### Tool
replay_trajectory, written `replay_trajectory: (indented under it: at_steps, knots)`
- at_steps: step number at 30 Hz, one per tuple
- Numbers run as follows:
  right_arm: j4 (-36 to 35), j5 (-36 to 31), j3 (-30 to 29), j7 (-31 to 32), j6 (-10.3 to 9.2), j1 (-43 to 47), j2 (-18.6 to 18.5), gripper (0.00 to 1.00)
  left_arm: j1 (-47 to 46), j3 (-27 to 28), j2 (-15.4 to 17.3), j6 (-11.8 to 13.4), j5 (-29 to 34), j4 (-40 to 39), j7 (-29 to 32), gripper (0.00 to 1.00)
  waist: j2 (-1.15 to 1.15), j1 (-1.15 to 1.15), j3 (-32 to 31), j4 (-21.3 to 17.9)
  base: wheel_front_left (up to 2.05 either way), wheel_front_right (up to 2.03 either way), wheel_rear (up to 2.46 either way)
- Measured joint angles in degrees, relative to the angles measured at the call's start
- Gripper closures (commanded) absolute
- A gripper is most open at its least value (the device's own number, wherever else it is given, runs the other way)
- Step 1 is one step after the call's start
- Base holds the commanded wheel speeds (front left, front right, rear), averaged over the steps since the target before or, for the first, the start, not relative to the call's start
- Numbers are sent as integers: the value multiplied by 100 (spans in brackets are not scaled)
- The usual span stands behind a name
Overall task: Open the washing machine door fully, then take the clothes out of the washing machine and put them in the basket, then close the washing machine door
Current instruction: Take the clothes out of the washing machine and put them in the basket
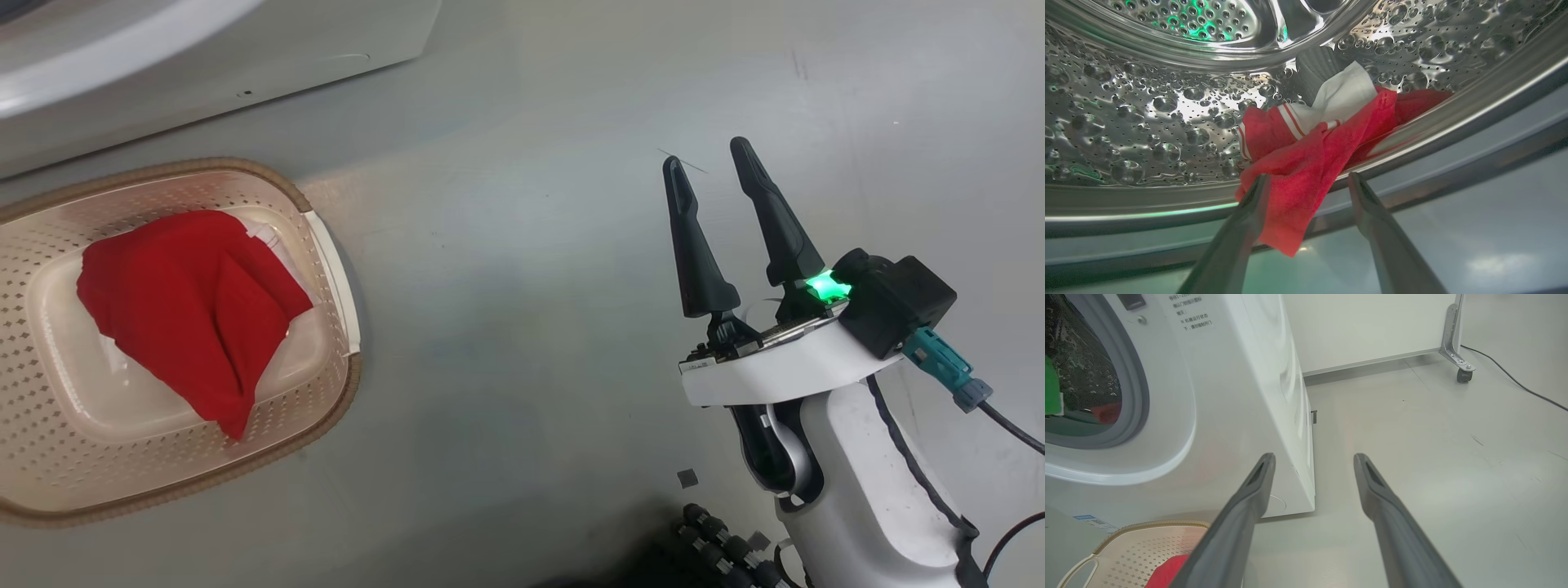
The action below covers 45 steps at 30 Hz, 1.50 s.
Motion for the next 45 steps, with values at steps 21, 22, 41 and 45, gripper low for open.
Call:
replay_trajectory:
  at_steps: [21,22,41,45]
  knots:
    - [40,149,34,0,-49,-137,1,0,-341,27,118,29,88,341,464,100,0,0,166,-167,0,0,0]
    - [42,149,33,0,-49,-148,1,0,-353,24,122,29,93,347,464,100,0,0,168,-168,0,0,0]
    - [112,92,-76,0,-55,-237,0,0,-424,-92,1,88,185,249,-165,100,0,0,72,-75,0,0,0]
    - [135,40,-120,0,-55,-240,1,0,-424,-71,-53,132,183,182,-416,100,0,0,7,-10,0,0,0]
